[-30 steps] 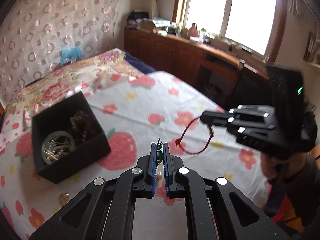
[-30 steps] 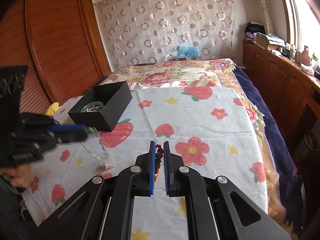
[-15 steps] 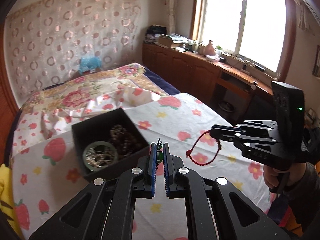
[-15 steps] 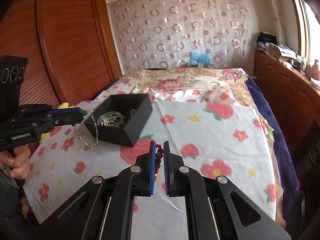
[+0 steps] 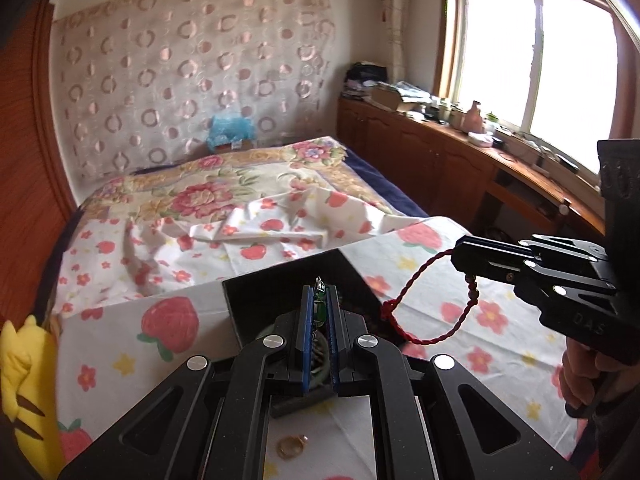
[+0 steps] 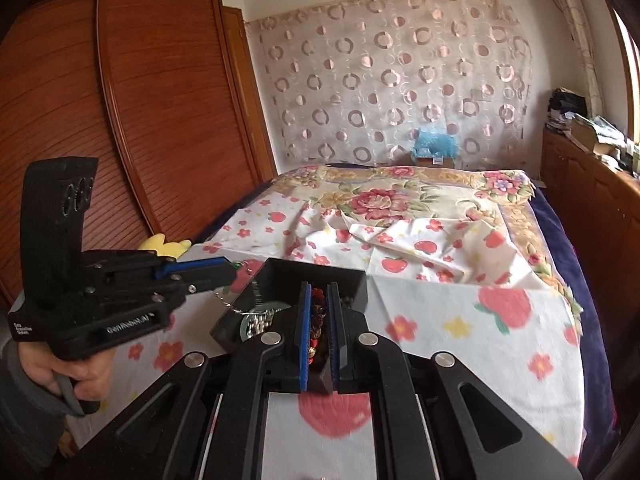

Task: Organize jewelry
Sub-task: 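Carry the red bracelet into the box with both tools and open them, then grasp the gold ring on the sheet with the left tool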

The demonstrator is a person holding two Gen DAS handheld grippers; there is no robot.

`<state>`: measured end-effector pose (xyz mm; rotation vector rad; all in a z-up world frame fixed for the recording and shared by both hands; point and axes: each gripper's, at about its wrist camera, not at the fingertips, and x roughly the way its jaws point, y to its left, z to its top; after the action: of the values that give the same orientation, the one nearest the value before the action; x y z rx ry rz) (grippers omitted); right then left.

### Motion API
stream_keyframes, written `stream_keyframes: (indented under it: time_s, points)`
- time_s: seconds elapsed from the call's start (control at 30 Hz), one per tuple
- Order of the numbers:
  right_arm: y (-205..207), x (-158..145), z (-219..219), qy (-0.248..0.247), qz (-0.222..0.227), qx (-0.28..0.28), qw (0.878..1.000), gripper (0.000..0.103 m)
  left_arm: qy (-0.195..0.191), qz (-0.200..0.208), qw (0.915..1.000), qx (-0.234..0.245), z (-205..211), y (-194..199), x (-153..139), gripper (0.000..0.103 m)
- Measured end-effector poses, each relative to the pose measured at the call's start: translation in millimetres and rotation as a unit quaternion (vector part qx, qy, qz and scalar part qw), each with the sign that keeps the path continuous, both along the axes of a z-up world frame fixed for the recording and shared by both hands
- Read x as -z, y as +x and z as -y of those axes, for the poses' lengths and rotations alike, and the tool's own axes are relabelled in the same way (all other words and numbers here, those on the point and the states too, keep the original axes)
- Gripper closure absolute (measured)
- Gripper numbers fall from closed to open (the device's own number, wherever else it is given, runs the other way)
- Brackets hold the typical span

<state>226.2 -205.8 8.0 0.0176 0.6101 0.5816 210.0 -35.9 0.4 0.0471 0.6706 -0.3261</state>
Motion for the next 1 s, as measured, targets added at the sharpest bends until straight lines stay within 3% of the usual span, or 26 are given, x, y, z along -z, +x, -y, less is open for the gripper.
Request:
stream_keyframes:
  time_s: [0.1,0.17,0.27,0.3,0.37,0.4,0.77,1.0]
  points:
    - [14.6,4.5,-15.2,-0.007,-0.008,-0.008,1.000,0.094,0.000,-0.005,0.9999,-0.012,-5.4,8.5,5.6,0.096]
    - [23.2,10.2,-23.4,-0.008,-0.017,-0.018,1.000,0.093,-0.002,-0.005,0.9998,-0.016,-10.8,8.2,7.1,0.077]
    - [31.3,19.3,-30.1,-0.011,-0.027,-0.025,0.999,0.093,-0.003,-0.004,0.9998,-0.021,-19.3,1.6,10.6,0.074]
    - [33.0,21.1,-32.2,-0.013,-0.031,-0.024,0.999,0.089,0.000,-0.006,0.9997,-0.024,-22.9,-1.7,12.9,0.074]
    - [34.0,25.5,-30.6,-0.013,-0.039,-0.022,0.999,0.063,0.002,-0.008,0.9996,-0.029,-28.0,-8.8,16.7,0.074]
    - [32.0,26.7,-28.8,-0.010,-0.040,-0.023,0.999,0.062,0.003,-0.011,0.9995,-0.029,-31.2,-13.0,19.8,0.074]
    - [-31.8,45.9,-5.2,-0.087,-0.034,-0.047,0.995,0.062,0.018,-0.040,0.9987,-0.026,-44.0,-50.1,52.6,0.072]
    - [-62.3,85.4,8.0,-0.128,-0.080,-0.067,0.986,0.062,0.030,-0.070,0.9971,-0.009,-35.8,-60.5,80.4,0.068]
